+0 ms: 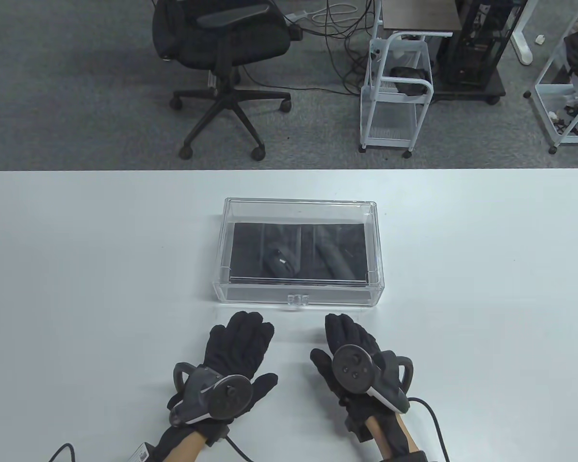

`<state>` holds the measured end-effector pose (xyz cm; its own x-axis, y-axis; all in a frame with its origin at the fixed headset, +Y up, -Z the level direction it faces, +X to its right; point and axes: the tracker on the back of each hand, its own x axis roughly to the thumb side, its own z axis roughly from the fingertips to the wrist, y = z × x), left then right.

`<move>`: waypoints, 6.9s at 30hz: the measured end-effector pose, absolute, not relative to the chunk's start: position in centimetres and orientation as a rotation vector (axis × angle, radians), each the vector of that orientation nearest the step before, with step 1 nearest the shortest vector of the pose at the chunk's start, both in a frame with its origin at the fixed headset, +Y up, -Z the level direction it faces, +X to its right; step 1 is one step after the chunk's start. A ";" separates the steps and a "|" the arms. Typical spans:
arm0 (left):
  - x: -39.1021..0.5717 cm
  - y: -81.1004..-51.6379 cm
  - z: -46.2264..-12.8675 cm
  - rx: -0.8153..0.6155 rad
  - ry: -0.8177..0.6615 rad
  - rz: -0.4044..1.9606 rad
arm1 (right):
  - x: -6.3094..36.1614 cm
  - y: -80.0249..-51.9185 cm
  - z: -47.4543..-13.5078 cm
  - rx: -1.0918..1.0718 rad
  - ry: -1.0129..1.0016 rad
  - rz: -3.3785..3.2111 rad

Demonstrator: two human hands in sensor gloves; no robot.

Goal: Pull drawer to retrieve items

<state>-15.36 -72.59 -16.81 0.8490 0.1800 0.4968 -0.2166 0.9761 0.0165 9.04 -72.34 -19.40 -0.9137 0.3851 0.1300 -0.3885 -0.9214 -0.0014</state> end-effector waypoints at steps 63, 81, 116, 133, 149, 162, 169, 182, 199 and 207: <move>-16.4 -71.7 -16.3 0.121 -0.493 0.270 | 8.7 -79.4 -15.4 -0.332 0.590 1.865; -16.4 -71.5 -16.4 0.111 -0.486 0.269 | 7.2 -75.2 -15.3 0.113 0.741 2.169; -16.3 -71.4 -16.5 0.091 -0.493 0.259 | 5.4 -74.9 -25.5 0.004 0.699 3.235; -16.7 -71.3 -16.5 0.098 -0.475 0.281 | 8.6 -64.5 -21.4 0.130 -0.012 3.249; -16.4 -71.3 -16.5 0.093 -0.485 0.267 | 27.5 -72.6 -24.0 -0.694 0.259 3.067; -16.4 -71.2 -16.5 0.087 -0.482 0.269 | 28.9 -75.8 -23.4 -0.753 0.364 3.008; -16.4 -71.2 -16.5 0.096 -0.487 0.268 | 26.3 -72.2 -22.0 -0.674 0.063 3.061; -16.0 -70.7 -15.7 0.171 -0.519 0.252 | 9.4 -66.8 -15.7 0.309 -0.237 2.988; -15.2 -69.3 -17.3 0.120 -0.530 0.165 | 6.3 -70.1 -14.2 0.566 -0.280 2.830; -12.6 -69.5 -21.9 -0.190 -0.569 -0.085 | 7.0 -70.2 -14.0 0.513 -0.276 2.808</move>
<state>-12.63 -69.49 -21.93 0.8393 -0.0273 0.5430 0.1325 0.9789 -0.1556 6.98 -70.24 -14.04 -0.8999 0.2312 0.3698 -0.2988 -0.9444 -0.1368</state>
